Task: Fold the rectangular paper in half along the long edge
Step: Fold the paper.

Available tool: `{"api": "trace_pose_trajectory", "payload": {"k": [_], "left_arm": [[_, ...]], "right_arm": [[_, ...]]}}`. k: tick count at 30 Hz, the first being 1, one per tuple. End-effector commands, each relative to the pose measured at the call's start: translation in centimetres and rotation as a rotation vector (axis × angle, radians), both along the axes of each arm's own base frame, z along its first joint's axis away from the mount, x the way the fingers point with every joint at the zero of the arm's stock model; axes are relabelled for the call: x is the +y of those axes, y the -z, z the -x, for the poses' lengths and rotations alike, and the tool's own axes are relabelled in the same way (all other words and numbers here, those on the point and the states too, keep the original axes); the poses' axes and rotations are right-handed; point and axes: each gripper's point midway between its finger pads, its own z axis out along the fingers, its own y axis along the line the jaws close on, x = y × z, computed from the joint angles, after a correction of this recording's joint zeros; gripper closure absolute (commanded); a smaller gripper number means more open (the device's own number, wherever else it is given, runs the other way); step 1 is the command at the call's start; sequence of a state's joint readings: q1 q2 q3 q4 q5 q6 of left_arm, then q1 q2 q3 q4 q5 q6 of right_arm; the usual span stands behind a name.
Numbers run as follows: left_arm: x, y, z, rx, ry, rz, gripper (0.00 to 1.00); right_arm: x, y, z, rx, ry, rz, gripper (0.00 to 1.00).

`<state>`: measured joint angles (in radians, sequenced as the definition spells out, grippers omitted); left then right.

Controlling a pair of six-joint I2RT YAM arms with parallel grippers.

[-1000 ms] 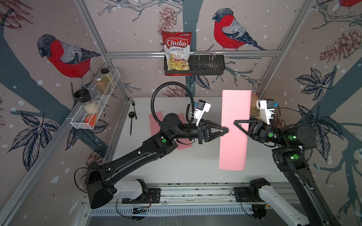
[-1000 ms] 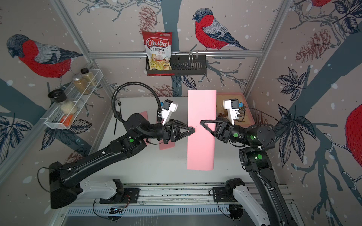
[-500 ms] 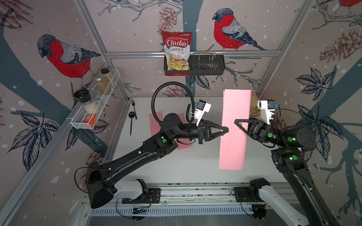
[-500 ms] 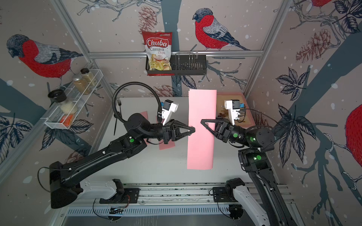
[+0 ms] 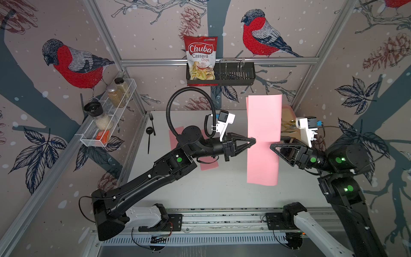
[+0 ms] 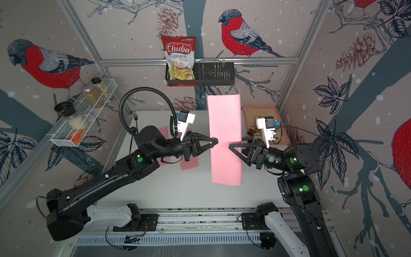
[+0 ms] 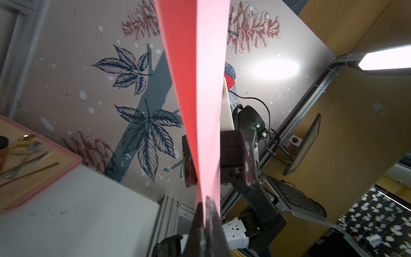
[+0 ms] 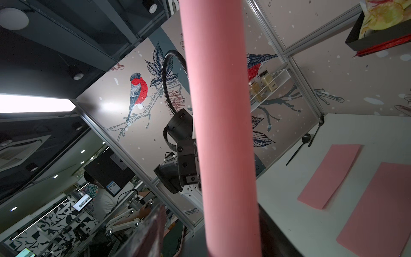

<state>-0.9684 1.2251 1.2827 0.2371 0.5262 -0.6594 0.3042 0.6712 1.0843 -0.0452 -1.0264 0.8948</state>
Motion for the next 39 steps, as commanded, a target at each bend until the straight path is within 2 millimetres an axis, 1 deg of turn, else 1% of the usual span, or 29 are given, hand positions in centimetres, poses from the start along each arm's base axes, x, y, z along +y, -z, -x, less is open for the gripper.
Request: {"api": "trace_pose_trajectory", "payload": {"k": [1,5,12,20,26,29,36,39], "left_arm": [[0.7,1.4,-2.8,-0.038,-0.187,-0.117,1.00],[1.0,1.5,-3.7,-0.036,-0.246,-0.155,1.00],[1.1,0.9,-3.6,-0.032,-0.245,-0.140,1.00],[1.1,1.1,-3.7,-0.031,-0.249,-0.152,1.00],[0.9,1.2,-3.9,-0.031,-0.251,-0.161,1.00],[0.8,1.4,-4.0,-0.030,-0.252,-0.170,1.00],[0.6,1.7,-4.1,-0.025,-0.249,-0.174,1.00],[0.7,1.5,-4.0,-0.026,-0.249,-0.168,1.00]], "right_arm": [[-0.1,2.4,0.0,0.046,0.031,0.085,0.37],[-0.3,3.9,-0.1,0.081,0.056,0.135,0.37],[-0.4,5.9,-0.7,0.117,0.080,0.193,0.36],[-0.4,7.1,-1.3,0.136,0.111,0.237,0.36],[0.0,7.7,-1.3,0.146,0.112,0.257,0.38],[0.2,7.9,-1.3,0.147,0.111,0.266,0.42],[0.5,8.4,-1.3,0.151,0.109,0.289,0.57],[0.6,8.5,-1.3,0.152,0.108,0.296,0.65]]}}
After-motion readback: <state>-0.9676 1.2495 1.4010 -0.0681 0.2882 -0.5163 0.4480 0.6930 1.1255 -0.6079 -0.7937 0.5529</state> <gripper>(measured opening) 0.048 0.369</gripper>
